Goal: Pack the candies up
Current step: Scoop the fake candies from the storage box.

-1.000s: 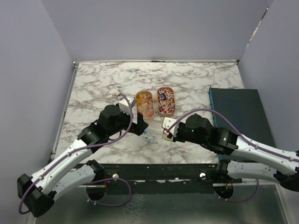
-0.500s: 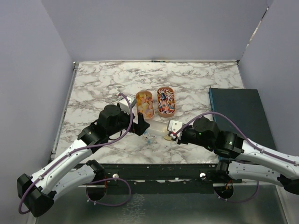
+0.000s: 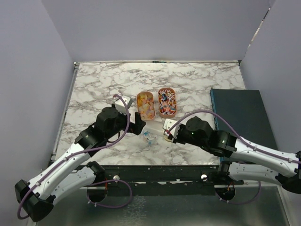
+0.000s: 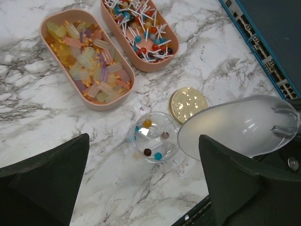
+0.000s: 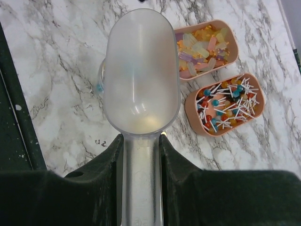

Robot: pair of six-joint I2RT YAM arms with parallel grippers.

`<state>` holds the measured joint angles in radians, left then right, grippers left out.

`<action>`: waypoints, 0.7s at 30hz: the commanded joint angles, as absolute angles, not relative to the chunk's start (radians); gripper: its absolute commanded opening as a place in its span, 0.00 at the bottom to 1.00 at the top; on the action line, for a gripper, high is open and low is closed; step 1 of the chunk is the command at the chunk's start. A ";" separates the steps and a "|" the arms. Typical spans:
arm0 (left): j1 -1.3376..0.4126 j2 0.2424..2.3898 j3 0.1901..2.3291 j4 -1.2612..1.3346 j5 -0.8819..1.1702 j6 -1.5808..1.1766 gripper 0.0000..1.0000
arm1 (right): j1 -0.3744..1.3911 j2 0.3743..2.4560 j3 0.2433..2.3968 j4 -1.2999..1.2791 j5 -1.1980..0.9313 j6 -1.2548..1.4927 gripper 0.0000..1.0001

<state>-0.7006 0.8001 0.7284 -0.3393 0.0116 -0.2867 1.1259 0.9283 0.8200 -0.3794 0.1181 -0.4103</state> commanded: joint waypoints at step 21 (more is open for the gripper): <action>-0.690 0.663 0.719 -0.348 -0.219 -0.286 0.99 | 0.787 1.348 1.215 -0.741 0.167 -0.024 0.01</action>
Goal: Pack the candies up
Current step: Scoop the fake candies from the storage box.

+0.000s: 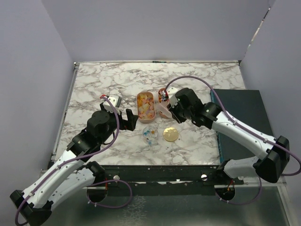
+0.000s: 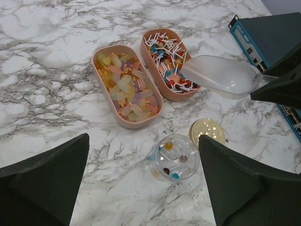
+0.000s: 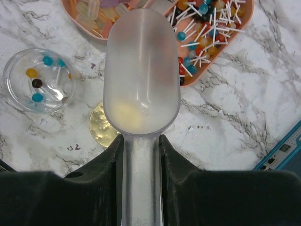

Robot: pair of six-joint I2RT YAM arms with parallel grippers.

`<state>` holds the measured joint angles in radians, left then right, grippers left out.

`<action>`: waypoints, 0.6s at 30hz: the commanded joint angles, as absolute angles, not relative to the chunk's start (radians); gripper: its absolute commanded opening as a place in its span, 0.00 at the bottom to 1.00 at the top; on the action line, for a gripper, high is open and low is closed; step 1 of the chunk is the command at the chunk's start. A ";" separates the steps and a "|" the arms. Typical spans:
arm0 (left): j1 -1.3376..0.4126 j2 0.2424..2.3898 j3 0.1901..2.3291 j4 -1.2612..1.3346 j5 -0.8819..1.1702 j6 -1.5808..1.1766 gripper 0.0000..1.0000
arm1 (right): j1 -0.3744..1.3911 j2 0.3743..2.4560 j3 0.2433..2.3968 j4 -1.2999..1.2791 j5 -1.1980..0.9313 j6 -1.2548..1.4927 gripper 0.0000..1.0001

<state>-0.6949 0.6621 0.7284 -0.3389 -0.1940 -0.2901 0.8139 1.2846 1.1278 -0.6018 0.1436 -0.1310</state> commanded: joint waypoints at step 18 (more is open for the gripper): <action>-0.689 0.630 0.723 -0.365 -0.235 -0.284 0.99 | 0.693 1.641 1.500 -1.063 0.185 0.329 0.01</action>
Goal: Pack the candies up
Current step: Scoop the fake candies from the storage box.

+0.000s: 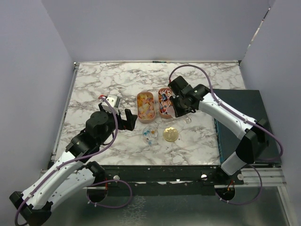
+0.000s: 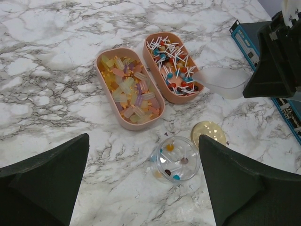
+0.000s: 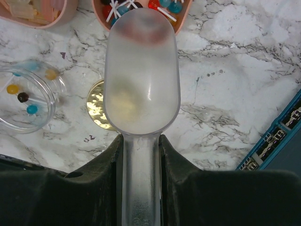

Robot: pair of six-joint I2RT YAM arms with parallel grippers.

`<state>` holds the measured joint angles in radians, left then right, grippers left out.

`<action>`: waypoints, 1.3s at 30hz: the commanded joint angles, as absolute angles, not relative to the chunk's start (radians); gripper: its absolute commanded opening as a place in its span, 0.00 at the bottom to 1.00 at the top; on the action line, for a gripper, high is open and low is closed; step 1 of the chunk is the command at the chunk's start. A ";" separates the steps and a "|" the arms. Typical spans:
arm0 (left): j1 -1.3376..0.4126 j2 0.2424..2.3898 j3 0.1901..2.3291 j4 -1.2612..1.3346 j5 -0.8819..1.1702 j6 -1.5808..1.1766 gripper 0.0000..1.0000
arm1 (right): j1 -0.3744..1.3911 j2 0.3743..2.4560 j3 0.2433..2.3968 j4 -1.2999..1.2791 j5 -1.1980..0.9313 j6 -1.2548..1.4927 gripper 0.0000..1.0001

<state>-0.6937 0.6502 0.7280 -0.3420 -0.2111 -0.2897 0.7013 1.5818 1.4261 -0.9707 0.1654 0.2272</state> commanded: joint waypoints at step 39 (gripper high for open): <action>-0.723 0.540 0.720 -0.389 -0.274 -0.280 0.99 | 0.627 2.063 1.864 -1.204 0.113 0.357 0.00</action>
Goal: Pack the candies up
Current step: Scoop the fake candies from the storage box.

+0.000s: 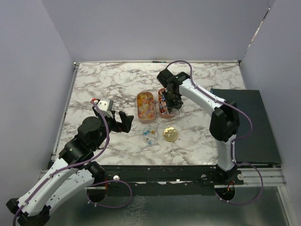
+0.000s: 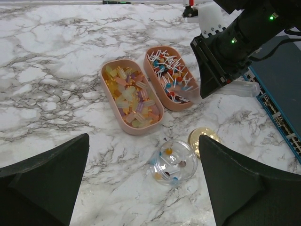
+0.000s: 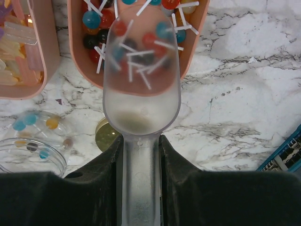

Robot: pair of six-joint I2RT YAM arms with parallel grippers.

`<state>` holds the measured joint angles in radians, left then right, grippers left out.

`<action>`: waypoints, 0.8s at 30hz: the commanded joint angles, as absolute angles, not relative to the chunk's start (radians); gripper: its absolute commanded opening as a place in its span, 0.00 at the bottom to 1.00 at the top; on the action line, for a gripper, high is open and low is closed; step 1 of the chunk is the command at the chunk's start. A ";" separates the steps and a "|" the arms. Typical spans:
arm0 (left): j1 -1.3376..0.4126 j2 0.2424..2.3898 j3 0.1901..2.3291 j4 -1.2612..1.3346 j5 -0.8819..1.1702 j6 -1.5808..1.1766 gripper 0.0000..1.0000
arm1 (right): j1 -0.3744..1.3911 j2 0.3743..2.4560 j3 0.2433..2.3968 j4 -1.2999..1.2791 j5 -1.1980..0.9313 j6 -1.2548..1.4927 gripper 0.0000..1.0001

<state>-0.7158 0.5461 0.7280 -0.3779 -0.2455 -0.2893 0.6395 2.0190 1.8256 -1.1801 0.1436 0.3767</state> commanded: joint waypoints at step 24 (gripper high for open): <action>-0.727 0.578 0.721 -0.390 -0.296 -0.274 0.99 | 0.581 2.177 1.860 -1.053 0.100 0.348 0.01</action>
